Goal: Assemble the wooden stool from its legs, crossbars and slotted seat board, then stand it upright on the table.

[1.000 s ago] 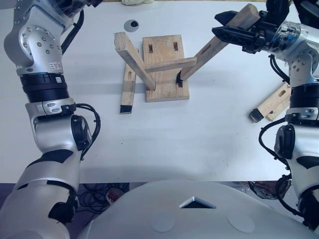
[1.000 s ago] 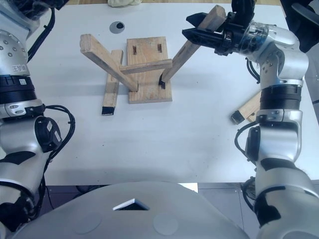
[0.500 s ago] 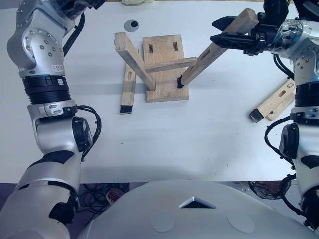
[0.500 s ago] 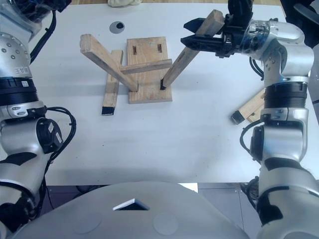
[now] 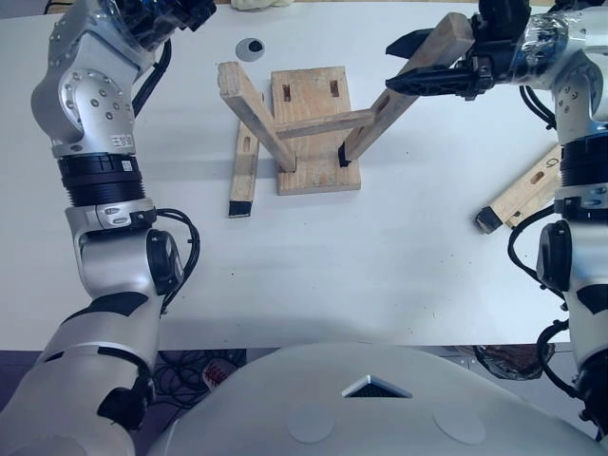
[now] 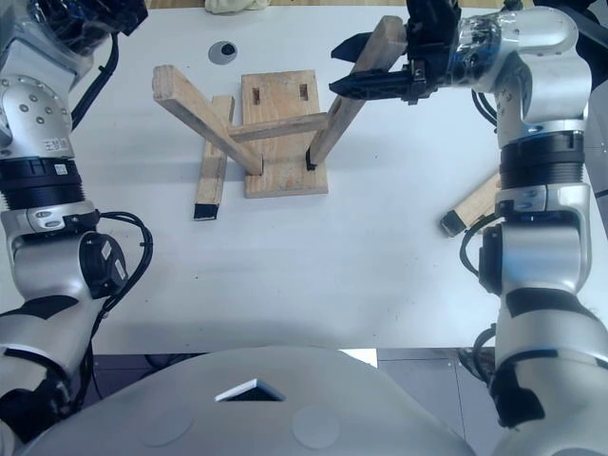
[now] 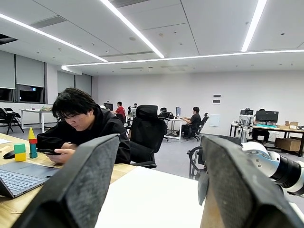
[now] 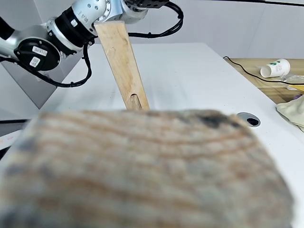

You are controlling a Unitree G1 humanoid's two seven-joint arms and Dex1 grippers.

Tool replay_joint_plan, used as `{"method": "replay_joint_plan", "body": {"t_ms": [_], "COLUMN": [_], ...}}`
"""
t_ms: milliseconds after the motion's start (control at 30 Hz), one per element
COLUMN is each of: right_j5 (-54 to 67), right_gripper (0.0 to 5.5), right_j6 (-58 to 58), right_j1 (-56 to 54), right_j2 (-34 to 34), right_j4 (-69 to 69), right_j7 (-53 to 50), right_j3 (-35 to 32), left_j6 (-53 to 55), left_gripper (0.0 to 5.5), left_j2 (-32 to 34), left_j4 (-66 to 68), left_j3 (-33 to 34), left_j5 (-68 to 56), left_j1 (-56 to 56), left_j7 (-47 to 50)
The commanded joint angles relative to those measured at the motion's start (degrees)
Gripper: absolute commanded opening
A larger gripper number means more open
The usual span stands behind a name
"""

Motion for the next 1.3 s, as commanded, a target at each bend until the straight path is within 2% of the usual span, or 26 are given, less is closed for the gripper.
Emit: {"method": "replay_joint_plan", "body": {"t_ms": [33,267,667,900,1200,1300], "right_j5": [-2.2,-2.2,-8.1,-8.7,-12.7,-11.2], "right_gripper": [2.05,2.05,2.05,2.04,2.04,2.04], "right_j6": [0.2,0.8,1.7,4.7,9.5,8.8], "right_j1": [1.1,3.5,4.1,3.3,5.0,7.8], "right_j2": [-0.9,-0.6,0.6,0.1,2.9,4.9], "right_j4": [-1.5,-4.9,-4.7,-6.5,-3.4,-5.3], "right_j7": [0.2,-0.3,-4.5,-3.1,-4.5,-8.5], "right_j3": [2.0,2.9,10.7,15.1,24.2,22.9], "left_j6": [-0.3,0.1,0.5,-3.4,-5.5,-7.4], "left_gripper": [3.13,3.13,3.13,3.13,3.13,3.13], "left_j2": [-0.1,-0.4,-0.9,-0.7,-1.1,-1.4], "left_j4": [-1.1,-1.6,-1.7,4.1,5.1,7.3], "left_j3": [-0.1,-0.2,-1.3,-9.3,-10.8,-10.1], "left_j5": [0.1,0.0,0.8,13.8,17.1,18.9], "left_j1": [0.7,1.2,2.0,3.2,2.6,1.1], "left_j7": [0.5,1.0,2.6,9.3,10.1,12.8]}}
